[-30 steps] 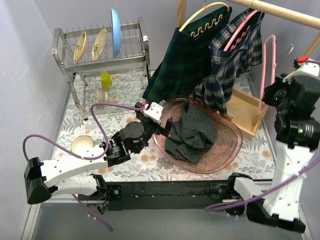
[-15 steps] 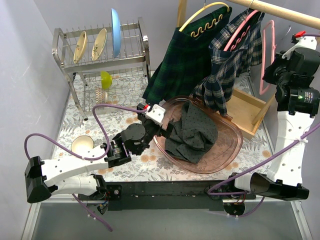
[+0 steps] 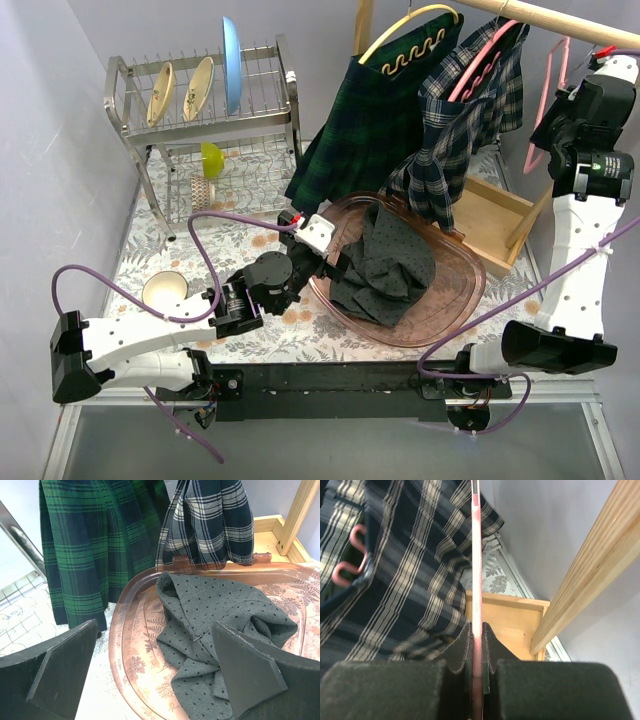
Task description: Remove the skirt from the hanger
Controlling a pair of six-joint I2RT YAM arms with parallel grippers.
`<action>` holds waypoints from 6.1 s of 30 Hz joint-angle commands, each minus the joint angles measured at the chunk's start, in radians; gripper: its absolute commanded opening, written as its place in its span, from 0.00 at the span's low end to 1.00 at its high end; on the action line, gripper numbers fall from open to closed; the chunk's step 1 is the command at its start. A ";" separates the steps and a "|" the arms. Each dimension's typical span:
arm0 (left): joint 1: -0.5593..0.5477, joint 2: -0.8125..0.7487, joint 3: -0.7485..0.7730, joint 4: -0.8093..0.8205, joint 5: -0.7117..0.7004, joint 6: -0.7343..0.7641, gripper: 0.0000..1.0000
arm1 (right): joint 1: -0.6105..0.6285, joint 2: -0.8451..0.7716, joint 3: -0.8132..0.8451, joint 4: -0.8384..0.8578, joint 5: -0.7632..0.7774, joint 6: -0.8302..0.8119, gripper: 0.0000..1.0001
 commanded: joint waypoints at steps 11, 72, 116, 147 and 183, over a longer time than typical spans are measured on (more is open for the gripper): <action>-0.014 -0.016 -0.010 0.018 -0.021 0.026 0.98 | -0.004 0.070 0.007 0.154 0.100 0.086 0.01; -0.038 0.098 -0.016 0.027 -0.048 0.031 0.98 | 0.048 0.035 0.062 0.090 0.194 0.028 0.30; -0.104 -0.045 -0.119 0.316 -0.291 0.293 0.98 | 0.252 -0.072 0.015 0.317 -0.287 0.332 0.72; -0.141 -0.009 -0.145 0.378 -0.317 0.350 0.98 | 0.312 0.083 -0.025 0.582 -0.056 0.309 0.01; -0.153 -0.023 -0.139 0.369 -0.323 0.362 0.98 | 0.312 -0.179 0.030 0.533 -0.360 0.427 0.01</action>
